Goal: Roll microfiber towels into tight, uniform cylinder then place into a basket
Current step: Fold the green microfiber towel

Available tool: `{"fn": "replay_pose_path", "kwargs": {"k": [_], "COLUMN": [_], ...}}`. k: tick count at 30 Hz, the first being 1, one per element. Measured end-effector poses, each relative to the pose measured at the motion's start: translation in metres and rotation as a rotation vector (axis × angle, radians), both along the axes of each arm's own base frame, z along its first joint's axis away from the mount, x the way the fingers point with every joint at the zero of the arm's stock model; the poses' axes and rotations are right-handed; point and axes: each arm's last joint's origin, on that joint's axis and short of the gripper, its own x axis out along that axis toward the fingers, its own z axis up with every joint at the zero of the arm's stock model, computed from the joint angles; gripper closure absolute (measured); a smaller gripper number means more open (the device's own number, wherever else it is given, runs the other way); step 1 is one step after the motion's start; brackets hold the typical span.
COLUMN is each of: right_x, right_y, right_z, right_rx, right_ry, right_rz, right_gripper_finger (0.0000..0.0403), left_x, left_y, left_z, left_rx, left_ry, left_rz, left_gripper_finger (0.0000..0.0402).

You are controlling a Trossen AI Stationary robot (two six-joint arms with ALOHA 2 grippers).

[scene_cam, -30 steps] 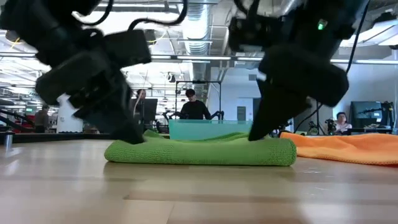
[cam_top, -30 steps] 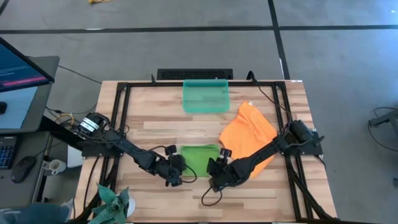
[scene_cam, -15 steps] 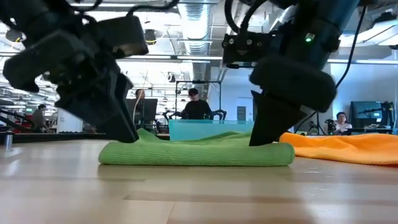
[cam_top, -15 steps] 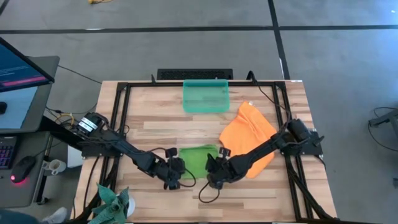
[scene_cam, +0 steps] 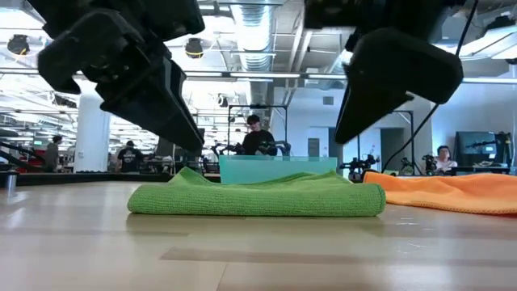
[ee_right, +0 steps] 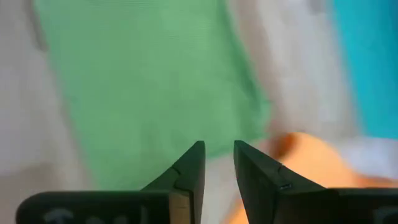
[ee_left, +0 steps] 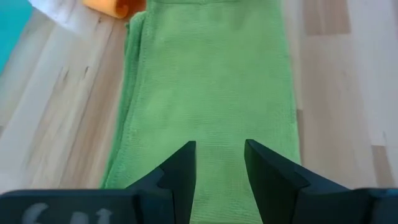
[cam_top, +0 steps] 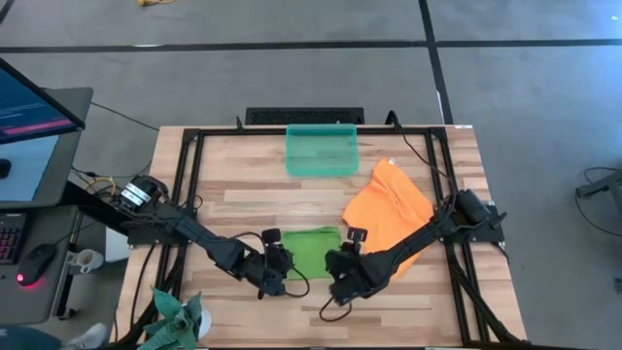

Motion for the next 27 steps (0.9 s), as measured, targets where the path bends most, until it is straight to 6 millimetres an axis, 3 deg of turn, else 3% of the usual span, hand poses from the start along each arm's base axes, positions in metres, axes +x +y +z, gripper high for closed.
{"fn": "replay_pose_path", "kwargs": {"k": [5,16,19,23,27], "right_x": [-0.008,-0.020,-0.033,-0.047,-0.053], "right_y": [-0.010,-0.065,-0.080,-0.090,-0.092], "right_z": [0.007,0.000,0.009,0.020,0.018], "right_rx": [-0.155,-0.076,-0.024,0.108,0.282], "right_ry": [0.054,0.125,0.048,-0.187,-0.390], "right_rz": [-0.002,-0.034,-0.052,-0.056,0.088], "right_gripper_finger": [0.0296,0.0296,0.0296,0.0296,0.0296], "left_x": [0.004,0.016,0.021,0.024,0.024], "left_y": [0.006,0.027,0.034,0.039,0.039], "left_z": [-0.002,-0.014,-0.015,-0.015,-0.015], "left_rx": [0.009,-0.038,-0.076,-0.083,-0.091], "left_ry": [0.006,0.088,0.093,0.091,0.092], "left_rz": [0.014,-0.011,-0.028,-0.015,-0.016], "left_gripper_finger": [0.0272,0.0272,0.0272,0.0272,0.0272]}}
